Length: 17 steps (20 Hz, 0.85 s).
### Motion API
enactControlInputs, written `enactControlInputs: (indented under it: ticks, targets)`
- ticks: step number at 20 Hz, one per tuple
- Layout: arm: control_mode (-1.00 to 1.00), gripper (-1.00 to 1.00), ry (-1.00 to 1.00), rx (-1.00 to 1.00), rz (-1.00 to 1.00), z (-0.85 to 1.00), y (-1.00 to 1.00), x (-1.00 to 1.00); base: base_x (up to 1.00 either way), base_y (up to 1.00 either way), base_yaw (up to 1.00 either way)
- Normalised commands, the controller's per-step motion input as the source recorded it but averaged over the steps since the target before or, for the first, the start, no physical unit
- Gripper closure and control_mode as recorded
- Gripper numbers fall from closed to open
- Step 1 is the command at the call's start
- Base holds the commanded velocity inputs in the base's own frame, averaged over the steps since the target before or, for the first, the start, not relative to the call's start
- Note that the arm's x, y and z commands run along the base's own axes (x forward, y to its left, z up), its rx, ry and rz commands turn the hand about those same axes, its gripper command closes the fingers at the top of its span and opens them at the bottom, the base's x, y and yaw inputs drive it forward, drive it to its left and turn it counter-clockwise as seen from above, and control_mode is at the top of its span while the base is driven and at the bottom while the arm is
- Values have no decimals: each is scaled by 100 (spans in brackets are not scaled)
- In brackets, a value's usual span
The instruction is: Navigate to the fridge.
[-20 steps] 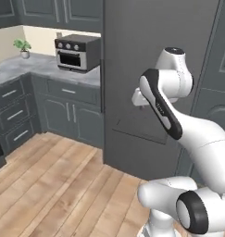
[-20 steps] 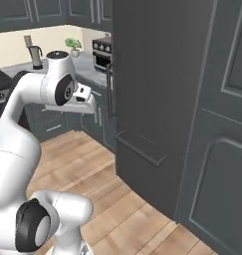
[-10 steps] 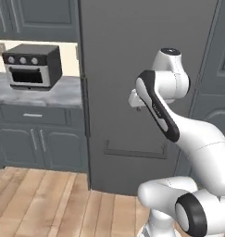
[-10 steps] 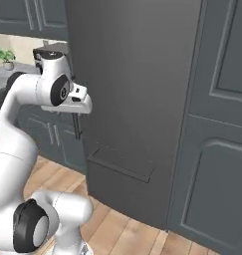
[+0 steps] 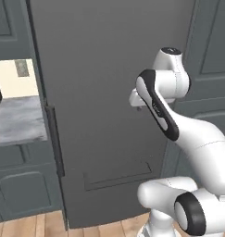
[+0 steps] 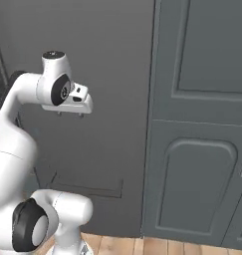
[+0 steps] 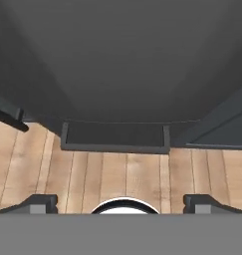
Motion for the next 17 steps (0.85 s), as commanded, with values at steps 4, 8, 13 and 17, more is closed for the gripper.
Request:
enactControlInputs:
  ticks: [4,8,13,17]
  targets:
    - [100,-100,0,0,0,0,0,0,55,40,-36]
    - [100,-100,0,0,0,0,0,0,52,39,-16]
    - [100,-100,0,0,0,0,0,0,34,19,-2]
    - [100,-100,0,0,0,0,0,0,6,0,0]
